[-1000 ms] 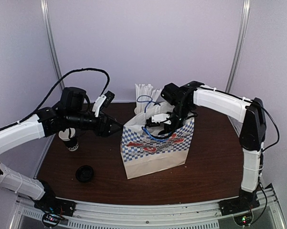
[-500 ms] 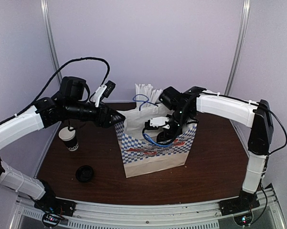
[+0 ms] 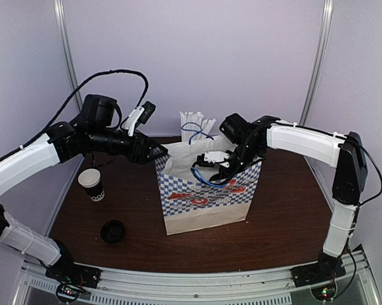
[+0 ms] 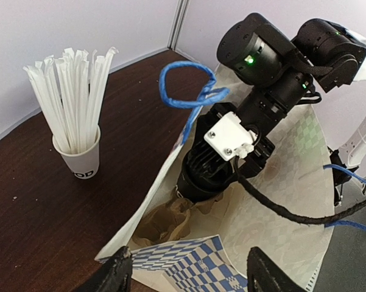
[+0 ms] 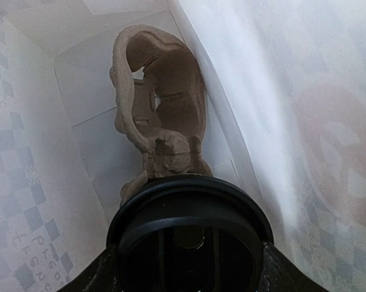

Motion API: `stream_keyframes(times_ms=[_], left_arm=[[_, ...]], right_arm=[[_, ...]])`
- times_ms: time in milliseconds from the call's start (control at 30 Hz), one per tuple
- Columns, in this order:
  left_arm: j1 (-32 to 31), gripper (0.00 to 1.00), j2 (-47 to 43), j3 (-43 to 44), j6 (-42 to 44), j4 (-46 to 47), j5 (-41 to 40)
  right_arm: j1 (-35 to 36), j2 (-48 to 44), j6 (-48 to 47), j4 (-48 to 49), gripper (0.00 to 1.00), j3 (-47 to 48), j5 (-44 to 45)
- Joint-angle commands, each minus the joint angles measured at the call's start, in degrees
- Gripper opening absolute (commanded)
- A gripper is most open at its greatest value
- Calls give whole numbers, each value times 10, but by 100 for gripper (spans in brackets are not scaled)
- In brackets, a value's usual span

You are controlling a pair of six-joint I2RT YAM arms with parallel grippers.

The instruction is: Pack the takeout coffee

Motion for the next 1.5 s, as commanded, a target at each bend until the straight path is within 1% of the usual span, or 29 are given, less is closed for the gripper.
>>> stream_keyframes(times_ms=[0, 167, 367, 600, 767, 800, 833, 867, 1067, 1133, 1267, 1467], left_arm=[[1, 65, -2, 18, 2, 4, -6], [1, 65, -14, 13, -1, -3, -11], [1, 65, -19, 13, 0, -5, -11], [1, 65, -32, 6, -2, -9, -12], [1, 65, -38, 0, -4, -12, -12], [1, 65, -39, -3, -5, -11, -12], [1, 65, -40, -7, -6, -9, -11], [1, 65, -41, -9, -7, -7, -11], [1, 65, -40, -10, -7, -6, -9], [1, 65, -39, -9, -5, -7, -8], [1, 65, -37, -12, -5, -6, -7], [1, 66, -35, -14, -5, -3, -6]], right_arm=[[9, 103, 20, -4, 38, -41, -4], [13, 76, 25, 2, 44, -42, 19], [16, 66, 19, -28, 47, -16, 40], [21, 46, 22, -55, 57, 10, 42], [22, 39, 32, -98, 66, 51, 34], [22, 38, 33, -105, 74, 58, 33], [22, 36, 33, -111, 80, 65, 33], [23, 35, 33, -117, 82, 72, 33], [33, 21, 35, -147, 85, 104, 36], [39, 16, 37, -160, 88, 120, 40], [51, 3, 38, -175, 89, 136, 55], [59, -10, 42, -193, 93, 163, 60]])
